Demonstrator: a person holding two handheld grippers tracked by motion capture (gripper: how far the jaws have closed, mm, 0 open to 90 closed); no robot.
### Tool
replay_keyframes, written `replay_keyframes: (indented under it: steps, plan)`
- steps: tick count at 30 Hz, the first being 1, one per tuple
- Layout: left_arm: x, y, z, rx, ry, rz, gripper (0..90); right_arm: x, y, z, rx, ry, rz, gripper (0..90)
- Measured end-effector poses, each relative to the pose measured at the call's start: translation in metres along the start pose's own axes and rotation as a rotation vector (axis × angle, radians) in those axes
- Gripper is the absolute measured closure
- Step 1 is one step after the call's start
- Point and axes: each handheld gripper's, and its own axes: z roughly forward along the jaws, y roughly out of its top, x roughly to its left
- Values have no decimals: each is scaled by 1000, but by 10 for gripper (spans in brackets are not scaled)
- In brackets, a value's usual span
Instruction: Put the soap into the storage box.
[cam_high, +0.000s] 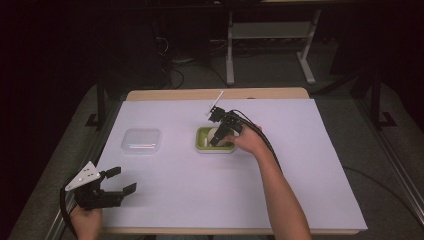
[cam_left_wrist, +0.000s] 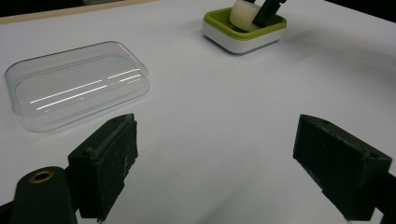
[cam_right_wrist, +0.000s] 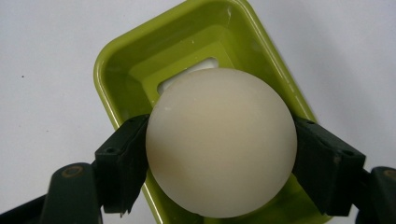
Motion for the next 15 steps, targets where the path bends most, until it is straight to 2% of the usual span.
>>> replay_keyframes:
  steps: [3, 12, 15]
  plan:
    - [0, 0, 0, -1, 1, -2, 133, 0, 0, 0, 5, 5, 14, 236]
    - [0, 0, 0, -1, 1, 3, 132, -1, -1, 0, 10, -2, 13, 235]
    - [0, 0, 0, -1, 1, 3, 133, -2, -1, -3, -13, -3, 15, 241]
